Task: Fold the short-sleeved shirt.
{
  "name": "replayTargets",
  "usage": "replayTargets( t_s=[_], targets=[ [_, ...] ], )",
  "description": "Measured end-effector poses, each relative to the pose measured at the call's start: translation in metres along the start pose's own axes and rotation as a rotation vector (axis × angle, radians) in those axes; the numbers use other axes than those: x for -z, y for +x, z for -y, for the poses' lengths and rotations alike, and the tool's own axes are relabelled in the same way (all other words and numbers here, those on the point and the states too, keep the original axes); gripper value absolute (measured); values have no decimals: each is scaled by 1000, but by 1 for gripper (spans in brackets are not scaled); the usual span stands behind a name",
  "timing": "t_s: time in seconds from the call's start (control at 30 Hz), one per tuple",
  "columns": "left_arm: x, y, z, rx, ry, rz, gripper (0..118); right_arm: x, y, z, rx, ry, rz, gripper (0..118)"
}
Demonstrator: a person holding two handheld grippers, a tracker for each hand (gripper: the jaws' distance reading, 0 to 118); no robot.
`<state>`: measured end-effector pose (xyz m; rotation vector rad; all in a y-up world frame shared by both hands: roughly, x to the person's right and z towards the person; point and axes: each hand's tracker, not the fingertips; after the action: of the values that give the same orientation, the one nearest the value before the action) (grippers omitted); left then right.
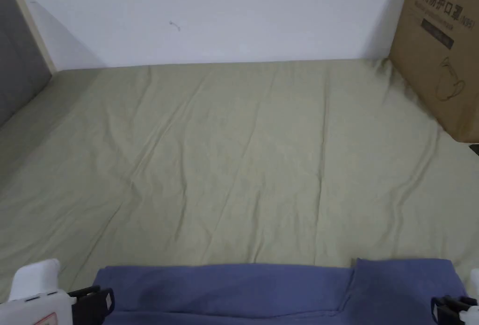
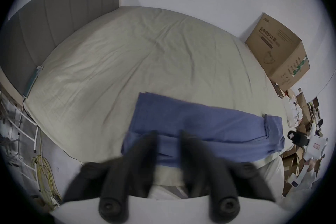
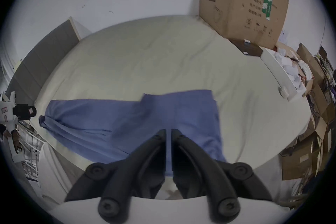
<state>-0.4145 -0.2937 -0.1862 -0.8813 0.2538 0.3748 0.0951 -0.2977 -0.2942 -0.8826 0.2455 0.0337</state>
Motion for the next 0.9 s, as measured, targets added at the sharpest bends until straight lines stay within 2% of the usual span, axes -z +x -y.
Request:
replayTargets(
  t_s=[0.1,0.2,0.3,0.37,0.4,0.43,0.47,0.5,0.57,0.7,0.9],
  targets=[
    [12,7,13,2,-48,-4,0,3,-28,6,-2,46,25,0],
    [15,2,27,-44,-59,9,0,9,-40,12,28,52,-21,0],
    [12,-14,28,-96,-48,34,1,15,-51,10,-38,41,-25,0],
    [11,-30,28,-148,-29,49,35,19,-55,8,-40,34,-41,0],
    [7,-42,26,-203,-18,55,44,21,-57,6,-40,29,-46,0],
    [6,-52,25,-249,-15,80,44,22,-60,4,-46,27,-52,0],
    [7,-64,24,-290,-28,101,76,24,-65,3,-56,31,-49,0],
    [9,-72,24,-327,-41,119,89,26,-69,3,-62,38,-43,0],
    [13,-85,22,-351,-45,158,105,29,-79,0,-90,51,-26,0],
    [38,-103,26,-479,-79,230,106,38,-98,-3,-121,33,-32,0],
    [91,-112,32,-639,-154,444,102,44,-117,-5,-180,16,-33,0]
  ],
)
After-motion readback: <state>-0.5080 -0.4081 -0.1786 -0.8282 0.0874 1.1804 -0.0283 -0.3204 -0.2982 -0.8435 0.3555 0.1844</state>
